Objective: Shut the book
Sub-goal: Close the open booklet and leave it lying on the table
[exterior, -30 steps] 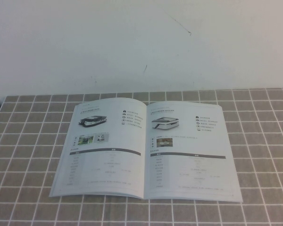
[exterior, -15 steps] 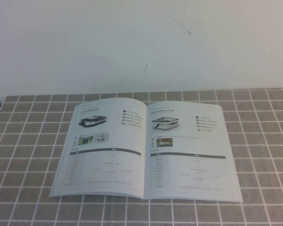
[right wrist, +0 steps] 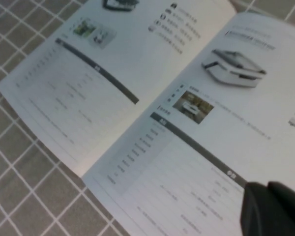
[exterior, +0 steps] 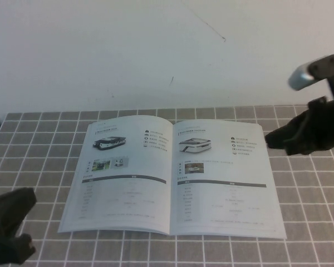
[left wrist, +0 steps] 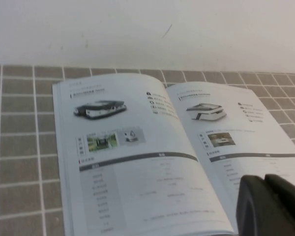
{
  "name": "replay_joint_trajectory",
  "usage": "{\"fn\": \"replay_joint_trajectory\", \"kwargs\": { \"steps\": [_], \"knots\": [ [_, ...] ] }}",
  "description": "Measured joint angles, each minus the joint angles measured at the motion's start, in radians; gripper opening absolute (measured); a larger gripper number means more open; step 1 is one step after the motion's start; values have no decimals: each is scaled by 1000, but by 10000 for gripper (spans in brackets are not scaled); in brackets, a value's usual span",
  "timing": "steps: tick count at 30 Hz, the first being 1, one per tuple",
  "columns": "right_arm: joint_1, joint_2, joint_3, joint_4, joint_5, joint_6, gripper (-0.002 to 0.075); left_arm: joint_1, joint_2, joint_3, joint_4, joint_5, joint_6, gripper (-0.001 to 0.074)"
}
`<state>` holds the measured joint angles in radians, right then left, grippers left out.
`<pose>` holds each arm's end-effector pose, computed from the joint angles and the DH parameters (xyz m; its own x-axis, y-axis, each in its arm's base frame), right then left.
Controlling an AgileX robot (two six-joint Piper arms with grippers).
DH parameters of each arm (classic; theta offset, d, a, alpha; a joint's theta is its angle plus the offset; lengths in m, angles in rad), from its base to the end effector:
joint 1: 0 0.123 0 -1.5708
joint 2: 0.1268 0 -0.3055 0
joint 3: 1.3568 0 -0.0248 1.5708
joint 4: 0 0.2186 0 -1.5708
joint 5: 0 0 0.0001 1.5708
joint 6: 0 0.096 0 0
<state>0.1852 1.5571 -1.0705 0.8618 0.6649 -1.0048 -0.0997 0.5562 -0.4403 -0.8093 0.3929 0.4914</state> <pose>0.2866 0.0995 0.2995 -0.6073 -0.3470 -0.7147 -0.6384 0.7486 0.1791 0.0671 -0.0335 0.3064 -0.3878 -0.2265 -0.8935 0.2620 0.9023 -0.3424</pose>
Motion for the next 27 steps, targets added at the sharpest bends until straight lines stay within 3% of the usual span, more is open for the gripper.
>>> {"fn": "replay_joint_trajectory", "kwargs": {
  "steps": [3, 8, 27],
  "knots": [
    [44, 127, -50, -2, -14, -7, -3, 0, 99, -51, -69, -8, 158, -2],
    [102, 328, -99, -6, -57, -49, -3, 0, 323, -182, -72, 72, 216, -2],
    [117, 486, -108, -27, -132, -77, -3, 0, 1169, -512, 50, -40, 17, -2]
  ]
}}
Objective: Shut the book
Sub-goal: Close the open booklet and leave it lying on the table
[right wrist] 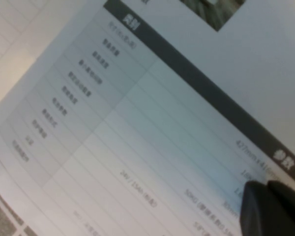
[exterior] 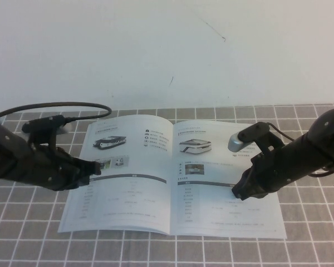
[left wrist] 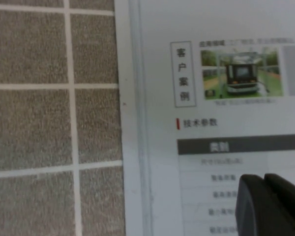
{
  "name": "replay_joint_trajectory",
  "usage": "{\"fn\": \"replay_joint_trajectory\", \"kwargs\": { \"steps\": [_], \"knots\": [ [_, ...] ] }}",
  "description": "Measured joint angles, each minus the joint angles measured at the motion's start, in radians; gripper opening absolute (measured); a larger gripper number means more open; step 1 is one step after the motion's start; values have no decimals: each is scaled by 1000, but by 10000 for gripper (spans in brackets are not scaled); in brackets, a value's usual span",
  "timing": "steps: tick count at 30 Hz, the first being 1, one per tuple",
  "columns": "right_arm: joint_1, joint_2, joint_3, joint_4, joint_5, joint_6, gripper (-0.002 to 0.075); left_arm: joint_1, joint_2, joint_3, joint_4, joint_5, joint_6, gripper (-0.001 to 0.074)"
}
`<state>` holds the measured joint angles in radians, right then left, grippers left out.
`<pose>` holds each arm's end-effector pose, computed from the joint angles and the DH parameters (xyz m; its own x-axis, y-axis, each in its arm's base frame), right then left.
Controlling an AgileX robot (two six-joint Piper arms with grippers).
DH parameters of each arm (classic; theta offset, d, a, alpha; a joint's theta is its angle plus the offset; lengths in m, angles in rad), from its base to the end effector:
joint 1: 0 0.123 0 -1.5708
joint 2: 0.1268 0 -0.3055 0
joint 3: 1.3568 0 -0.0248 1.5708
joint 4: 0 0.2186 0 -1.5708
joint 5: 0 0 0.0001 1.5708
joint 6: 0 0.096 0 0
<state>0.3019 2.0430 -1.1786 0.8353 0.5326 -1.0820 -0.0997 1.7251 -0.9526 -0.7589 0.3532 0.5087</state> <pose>0.3534 0.1480 0.1584 -0.6954 -0.5229 -0.4930 -0.6751 0.7105 0.1988 0.3202 -0.0551 0.2217 -0.8392 -0.1276 -0.5286 0.0545 0.9475 -0.3152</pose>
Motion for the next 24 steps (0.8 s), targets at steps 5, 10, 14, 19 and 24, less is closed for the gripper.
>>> {"fn": "replay_joint_trajectory", "kwargs": {
  "steps": [5, 10, 14, 19, 24],
  "knots": [
    [0, 4, -5, 0, 13, 0, -3, 0, 123, -90, 20, 20, -31, -2],
    [0, 7, -8, 0, 22, 0, -3, 0, 153, -165, 265, 89, -216, -2],
    [0, 7, -8, 0, 24, 0, -3, 0, 153, -208, 585, 156, -467, -2],
    [0, 7, -8, 0, 24, 0, -3, 0, 164, -213, 759, 194, -598, -2],
    [0, 7, -8, 0, 26, 0, -3, 0, 192, -215, 784, 194, -600, -2]
  ]
}}
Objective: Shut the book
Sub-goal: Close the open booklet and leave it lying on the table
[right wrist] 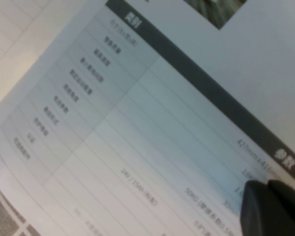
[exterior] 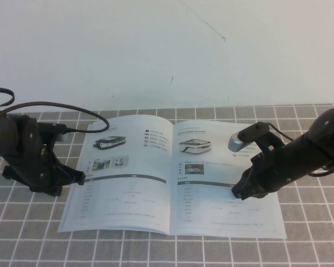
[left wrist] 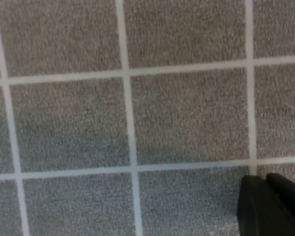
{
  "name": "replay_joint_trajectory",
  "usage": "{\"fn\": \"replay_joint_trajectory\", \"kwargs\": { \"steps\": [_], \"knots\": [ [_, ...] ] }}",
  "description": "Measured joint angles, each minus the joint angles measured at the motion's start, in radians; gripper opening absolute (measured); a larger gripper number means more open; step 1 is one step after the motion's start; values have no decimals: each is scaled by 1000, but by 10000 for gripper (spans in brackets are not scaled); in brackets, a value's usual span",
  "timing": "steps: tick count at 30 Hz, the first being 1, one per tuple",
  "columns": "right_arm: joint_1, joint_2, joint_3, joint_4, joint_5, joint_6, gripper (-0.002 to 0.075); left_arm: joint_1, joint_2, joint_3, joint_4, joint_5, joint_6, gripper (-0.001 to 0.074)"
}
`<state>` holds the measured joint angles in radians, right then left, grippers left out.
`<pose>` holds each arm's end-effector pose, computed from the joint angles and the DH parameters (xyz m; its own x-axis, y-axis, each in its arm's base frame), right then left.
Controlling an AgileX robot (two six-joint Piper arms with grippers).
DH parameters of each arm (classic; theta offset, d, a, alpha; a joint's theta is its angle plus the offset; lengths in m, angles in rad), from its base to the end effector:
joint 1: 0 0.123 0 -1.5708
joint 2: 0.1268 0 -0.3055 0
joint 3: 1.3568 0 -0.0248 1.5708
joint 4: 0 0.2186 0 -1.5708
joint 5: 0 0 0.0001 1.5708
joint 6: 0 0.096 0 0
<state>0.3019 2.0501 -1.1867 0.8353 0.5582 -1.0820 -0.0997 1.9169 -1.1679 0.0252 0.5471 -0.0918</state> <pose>0.3530 0.1495 0.1572 -0.6978 -0.5284 -0.4836 -0.6806 0.6996 0.2175 0.3591 -0.0347 0.1904 -0.9349 0.0230 -0.3542 0.0293 0.9995 -0.0126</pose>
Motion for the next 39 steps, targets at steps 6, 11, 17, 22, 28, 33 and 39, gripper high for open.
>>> {"fn": "replay_joint_trajectory", "kwargs": {
  "steps": [6, 11, 17, 22, 28, 33, 39],
  "knots": [
    [0, 0, -2, 0, 0, 0, -3, 0, 10, -8, -11, 0, 34, -2],
    [0, 0, -2, 0, 0, 0, -3, -1, 10, -9, -25, 0, 56, -2],
    [0, 0, -2, 0, 0, 0, -3, -7, 4, -9, -16, -4, 66, -2],
    [0, 0, -2, 0, 2, 0, -3, -10, -10, -20, -35, -1, 68, -3],
    [0, 0, -2, 0, 2, 0, -3, -10, 1, -25, -48, -4, 72, -2],
    [0, 0, -2, 0, 2, 0, -3, -10, 21, -30, -49, -15, 84, -2],
    [0, 0, -2, 0, 2, 0, -3, -10, 21, -30, -150, -15, 200, -2]
  ]
}}
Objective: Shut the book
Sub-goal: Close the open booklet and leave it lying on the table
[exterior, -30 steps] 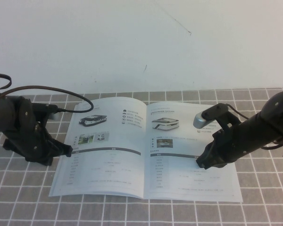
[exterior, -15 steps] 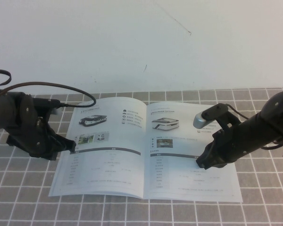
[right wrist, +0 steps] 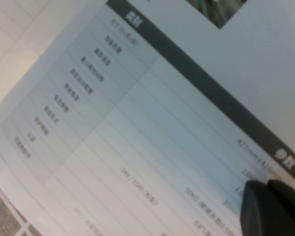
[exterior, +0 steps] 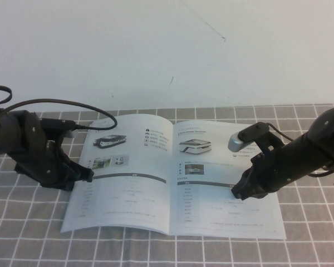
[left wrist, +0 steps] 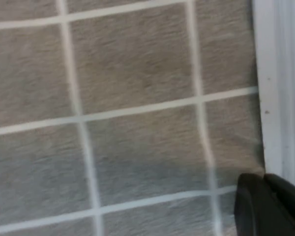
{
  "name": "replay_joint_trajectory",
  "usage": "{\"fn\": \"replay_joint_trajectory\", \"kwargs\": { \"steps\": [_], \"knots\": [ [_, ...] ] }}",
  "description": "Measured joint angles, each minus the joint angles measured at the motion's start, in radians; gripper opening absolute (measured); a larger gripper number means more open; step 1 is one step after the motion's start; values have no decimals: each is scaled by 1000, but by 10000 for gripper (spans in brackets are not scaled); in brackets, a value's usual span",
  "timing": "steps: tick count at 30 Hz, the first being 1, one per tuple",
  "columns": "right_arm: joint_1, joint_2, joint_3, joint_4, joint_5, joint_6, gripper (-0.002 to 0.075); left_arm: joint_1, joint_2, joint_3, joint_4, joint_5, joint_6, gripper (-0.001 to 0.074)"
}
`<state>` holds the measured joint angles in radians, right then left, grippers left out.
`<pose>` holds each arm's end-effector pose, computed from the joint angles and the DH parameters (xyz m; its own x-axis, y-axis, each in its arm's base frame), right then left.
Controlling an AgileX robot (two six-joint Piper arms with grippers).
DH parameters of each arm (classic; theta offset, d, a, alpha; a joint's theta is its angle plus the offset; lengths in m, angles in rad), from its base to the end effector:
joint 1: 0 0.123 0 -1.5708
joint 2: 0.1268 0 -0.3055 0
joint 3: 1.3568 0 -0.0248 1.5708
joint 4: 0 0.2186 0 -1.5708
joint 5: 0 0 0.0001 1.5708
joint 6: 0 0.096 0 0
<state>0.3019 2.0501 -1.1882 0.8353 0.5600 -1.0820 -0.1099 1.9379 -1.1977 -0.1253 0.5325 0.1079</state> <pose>0.3532 0.1497 0.1575 -0.6973 -0.5286 -0.4841 -0.6813 0.6988 0.2182 0.3668 -0.0466 0.1902 -0.9198 0.1013 -0.3790 0.1332 0.9893 -0.0588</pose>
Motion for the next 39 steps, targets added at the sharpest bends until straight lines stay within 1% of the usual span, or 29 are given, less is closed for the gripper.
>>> {"fn": "replay_joint_trajectory", "kwargs": {
  "steps": [6, 11, 13, 17, 20, 23, 26, 29, 32, 34, 37, 39],
  "knots": [
    [0, 0, 0, -2, 2, 3, -3, -13, 6, 0, -192, -4, 136, -2],
    [0, 0, 0, -2, 2, 3, -3, -45, 15, 0, -376, -11, 216, -2],
    [-2, 0, 0, -4, 2, 3, -3, -63, 20, 0, -494, -11, 295, -2],
    [-2, 0, 0, -4, 7, 3, -3, -93, 20, 2, -820, -11, 554, -2],
    [-2, 0, 0, -8, 20, 1, -3, -101, 8, 2, -1046, 2, 701, -2],
    [-2, 0, -2, -17, 40, -24, -3, -104, -11, 2, -1280, 58, 816, -2],
    [-2, -4, -7, -47, 67, -33, -3, -104, -24, 2, -1485, 177, 912, -2],
    [-2, -19, -10, -99, 98, -33, -3, -106, -28, 0, -1540, 308, 978, -2],
    [-2, -52, -20, -184, 133, -4, -3, -110, -34, -6, -1549, 367, 993, -2],
    [-2, -82, -19, -252, 151, 31, -3, -110, -49, -8, -1551, 374, 999, -2],
    [-2, -160, -19, -432, 181, 142, -3, -110, -95, -8, -1555, 375, 1007, -2],
    [-2, -209, -19, -527, 198, 220, -3, -110, -141, -8, -1555, 340, 1011, -2]
  ]
}}
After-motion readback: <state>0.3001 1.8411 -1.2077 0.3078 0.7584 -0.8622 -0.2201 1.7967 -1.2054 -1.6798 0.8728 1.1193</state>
